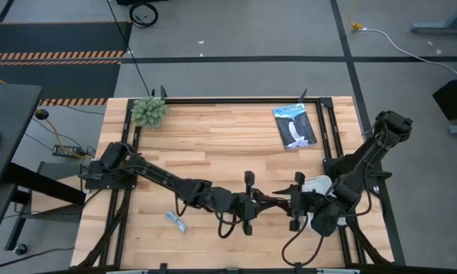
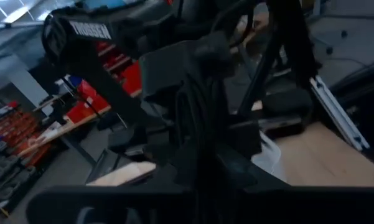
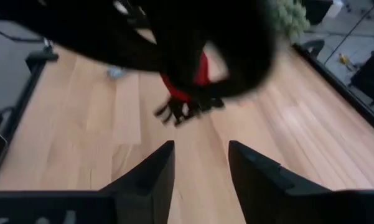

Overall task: Pick and place USB-C Cables
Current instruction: Put the black charger cable into the white container

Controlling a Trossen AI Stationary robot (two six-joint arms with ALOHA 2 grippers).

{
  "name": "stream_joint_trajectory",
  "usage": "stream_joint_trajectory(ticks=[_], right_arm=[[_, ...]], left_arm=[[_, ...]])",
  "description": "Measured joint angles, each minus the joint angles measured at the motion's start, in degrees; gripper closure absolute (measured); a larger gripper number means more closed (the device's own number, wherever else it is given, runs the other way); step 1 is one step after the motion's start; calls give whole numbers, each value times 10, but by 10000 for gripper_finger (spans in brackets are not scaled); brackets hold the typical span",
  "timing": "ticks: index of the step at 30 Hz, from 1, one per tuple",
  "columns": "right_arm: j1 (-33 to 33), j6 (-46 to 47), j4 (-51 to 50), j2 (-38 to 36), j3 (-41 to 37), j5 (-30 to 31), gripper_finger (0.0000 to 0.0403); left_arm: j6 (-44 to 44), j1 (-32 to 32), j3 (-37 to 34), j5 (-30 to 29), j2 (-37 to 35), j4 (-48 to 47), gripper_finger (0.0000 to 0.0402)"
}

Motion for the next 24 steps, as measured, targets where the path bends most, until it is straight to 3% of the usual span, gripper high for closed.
stream_joint_trajectory(ticks=[7,13,18,24], right_arm=[[-1,-105,136,0,0,2,206],[-8,-150,172,0,0,-8,201],[-17,-173,189,0,1,-8,229],[-29,-177,189,0,1,-11,300]], left_arm=[[1,-3,-2,2,0,13,369],[-9,-4,-2,28,0,36,364],[-12,-3,-2,31,0,39,365],[-12,-3,-2,30,0,38,362]])
